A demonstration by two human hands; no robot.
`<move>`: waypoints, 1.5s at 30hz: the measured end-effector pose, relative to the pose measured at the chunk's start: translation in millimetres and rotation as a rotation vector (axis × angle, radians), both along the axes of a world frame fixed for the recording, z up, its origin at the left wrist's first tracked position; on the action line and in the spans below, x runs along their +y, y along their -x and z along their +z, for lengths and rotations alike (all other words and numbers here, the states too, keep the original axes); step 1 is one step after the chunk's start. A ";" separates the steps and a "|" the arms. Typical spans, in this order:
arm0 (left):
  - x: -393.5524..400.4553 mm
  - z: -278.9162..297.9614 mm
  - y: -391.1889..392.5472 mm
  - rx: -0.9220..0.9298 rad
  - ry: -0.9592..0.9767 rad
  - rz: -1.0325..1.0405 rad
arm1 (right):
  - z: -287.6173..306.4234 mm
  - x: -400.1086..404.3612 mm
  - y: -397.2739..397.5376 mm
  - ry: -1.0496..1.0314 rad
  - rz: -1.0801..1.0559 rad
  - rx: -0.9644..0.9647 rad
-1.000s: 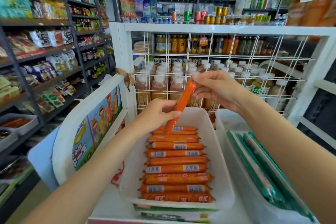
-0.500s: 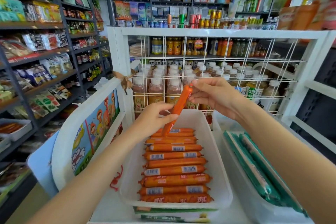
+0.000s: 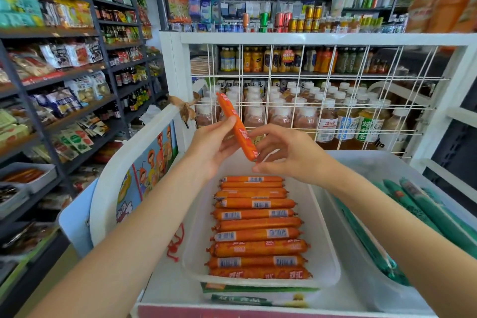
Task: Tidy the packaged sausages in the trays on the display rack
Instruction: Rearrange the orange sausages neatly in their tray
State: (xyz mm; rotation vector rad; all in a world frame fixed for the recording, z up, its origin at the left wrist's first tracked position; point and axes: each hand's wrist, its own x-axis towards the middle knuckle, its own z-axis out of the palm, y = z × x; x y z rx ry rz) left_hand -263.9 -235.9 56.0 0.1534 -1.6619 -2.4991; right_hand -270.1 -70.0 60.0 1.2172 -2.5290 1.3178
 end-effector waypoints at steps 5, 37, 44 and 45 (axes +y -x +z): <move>0.6 -1.9 0.4 -0.015 -0.045 -0.030 | -4.9 -0.8 -1.4 0.013 0.004 0.196; 2.9 -83.3 45.0 -0.076 1.886 -0.620 | -59.6 -1.1 37.2 -1.104 -0.356 0.339; 6.2 -86.5 42.8 0.014 1.856 -0.466 | -46.3 15.6 54.7 -0.814 -0.287 0.116; 4.8 -84.7 42.8 0.018 1.837 -0.445 | -43.2 17.4 57.5 -0.739 -0.293 0.112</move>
